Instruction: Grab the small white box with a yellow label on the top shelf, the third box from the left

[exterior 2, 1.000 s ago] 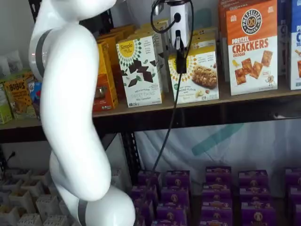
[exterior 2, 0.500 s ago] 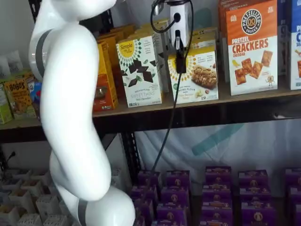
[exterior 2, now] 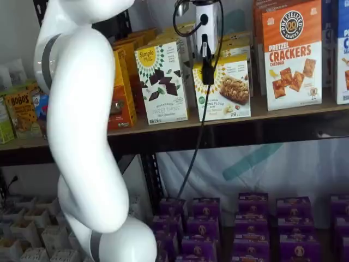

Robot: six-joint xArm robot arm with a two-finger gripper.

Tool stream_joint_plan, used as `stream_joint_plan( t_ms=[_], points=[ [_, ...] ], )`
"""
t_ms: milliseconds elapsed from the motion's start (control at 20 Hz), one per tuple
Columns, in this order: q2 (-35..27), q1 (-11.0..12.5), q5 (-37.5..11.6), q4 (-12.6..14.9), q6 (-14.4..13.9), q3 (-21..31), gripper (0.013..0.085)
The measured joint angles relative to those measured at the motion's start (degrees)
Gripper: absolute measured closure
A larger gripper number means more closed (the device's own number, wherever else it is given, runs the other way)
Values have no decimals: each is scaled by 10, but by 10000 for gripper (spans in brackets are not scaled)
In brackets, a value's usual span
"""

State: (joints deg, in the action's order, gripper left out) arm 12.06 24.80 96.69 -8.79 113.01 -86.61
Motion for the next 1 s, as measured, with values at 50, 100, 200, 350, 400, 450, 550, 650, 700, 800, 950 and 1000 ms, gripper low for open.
stream_joint_plan(
  t_ms=[50,100,200,350,400,450,550,650,700,800,950,1000],
  points=[
    [-1,-1,7,3,-1,-4,650],
    [0,-1,11,3,-1,-6,650],
    [6,0,18,3,-1,-4,650],
    [24,2,29,7,0,5,650],
    [31,2,32,7,1,10,650],
    [40,4,38,7,2,16,650],
    [54,6,48,6,3,26,650],
    [67,8,59,4,4,34,650],
    [71,9,69,2,3,35,650],
    [88,8,86,-1,1,46,650],
    [110,2,98,-2,-7,61,650],
    [117,-2,103,-1,-10,66,650]
  ],
)
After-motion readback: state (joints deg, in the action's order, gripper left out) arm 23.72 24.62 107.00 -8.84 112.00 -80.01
